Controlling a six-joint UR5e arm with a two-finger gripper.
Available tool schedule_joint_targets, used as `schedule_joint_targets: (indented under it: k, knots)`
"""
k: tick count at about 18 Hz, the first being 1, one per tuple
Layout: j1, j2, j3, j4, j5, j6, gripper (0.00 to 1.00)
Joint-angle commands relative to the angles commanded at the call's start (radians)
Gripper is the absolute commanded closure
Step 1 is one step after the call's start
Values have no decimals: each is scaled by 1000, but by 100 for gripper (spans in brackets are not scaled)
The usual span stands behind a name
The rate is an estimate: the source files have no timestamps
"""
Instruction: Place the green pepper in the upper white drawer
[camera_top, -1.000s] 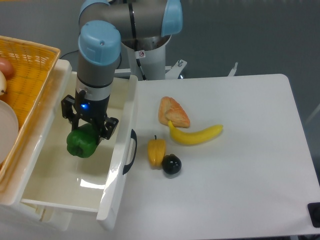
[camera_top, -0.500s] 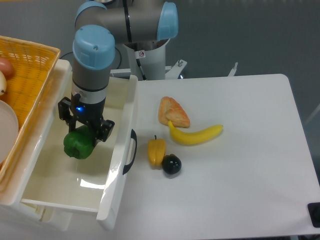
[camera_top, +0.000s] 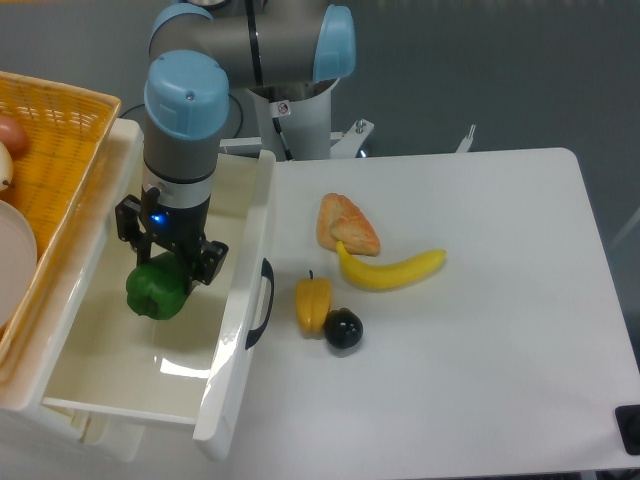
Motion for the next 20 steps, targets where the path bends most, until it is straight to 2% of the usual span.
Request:
schedule_joint_targets:
  k: [6, 10, 15, 20]
  knots:
    - [0, 0, -2, 0, 9, 0, 10]
    - [0, 5, 5, -2, 9, 0, 9]
    - [6, 8, 52, 5, 9, -6, 6]
    - [46, 15, 64, 6, 6, -2, 3]
